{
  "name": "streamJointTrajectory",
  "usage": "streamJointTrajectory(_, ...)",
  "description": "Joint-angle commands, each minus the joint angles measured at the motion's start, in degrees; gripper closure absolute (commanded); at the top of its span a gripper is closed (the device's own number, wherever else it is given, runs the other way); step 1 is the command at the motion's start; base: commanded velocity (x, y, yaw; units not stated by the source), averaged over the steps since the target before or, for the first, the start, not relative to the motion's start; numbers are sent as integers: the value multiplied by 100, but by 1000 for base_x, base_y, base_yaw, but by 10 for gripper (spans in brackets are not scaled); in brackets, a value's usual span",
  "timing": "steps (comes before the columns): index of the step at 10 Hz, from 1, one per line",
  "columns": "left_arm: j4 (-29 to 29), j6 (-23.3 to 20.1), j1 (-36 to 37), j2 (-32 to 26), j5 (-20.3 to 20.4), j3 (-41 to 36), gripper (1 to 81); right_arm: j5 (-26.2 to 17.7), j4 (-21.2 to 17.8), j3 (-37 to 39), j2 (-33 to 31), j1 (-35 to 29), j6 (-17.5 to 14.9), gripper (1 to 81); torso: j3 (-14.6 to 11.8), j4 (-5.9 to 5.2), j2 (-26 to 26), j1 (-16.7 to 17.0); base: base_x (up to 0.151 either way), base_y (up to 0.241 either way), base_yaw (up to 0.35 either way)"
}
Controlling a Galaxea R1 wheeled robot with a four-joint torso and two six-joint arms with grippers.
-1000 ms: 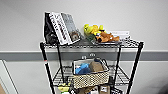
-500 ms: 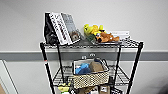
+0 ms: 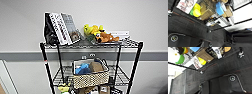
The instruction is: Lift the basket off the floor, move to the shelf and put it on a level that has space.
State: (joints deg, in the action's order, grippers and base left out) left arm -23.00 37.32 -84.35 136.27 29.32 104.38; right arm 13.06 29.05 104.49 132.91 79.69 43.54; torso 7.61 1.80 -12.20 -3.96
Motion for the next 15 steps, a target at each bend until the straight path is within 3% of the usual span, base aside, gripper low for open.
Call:
streamJointTrajectory(1,-292,-49,54,224,-111,519,10,-66,400,823,500,34,-3,10,0,0,0,0,0,0,0)
streamJointTrajectory(6,-301,-49,-298,1156,-128,1813,10,-84,698,2634,1660,386,14,10,-5,0,-5,7,0,0,0)
streamJointTrajectory(12,-301,-49,-333,1886,-585,2761,10,-84,1067,3892,2539,579,5,10,-9,0,-6,9,0,0,0)
streamJointTrajectory(15,-292,-40,-333,2458,-963,3625,10,-137,1103,4694,3095,658,-21,10,-11,0,-6,11,0,0,0)
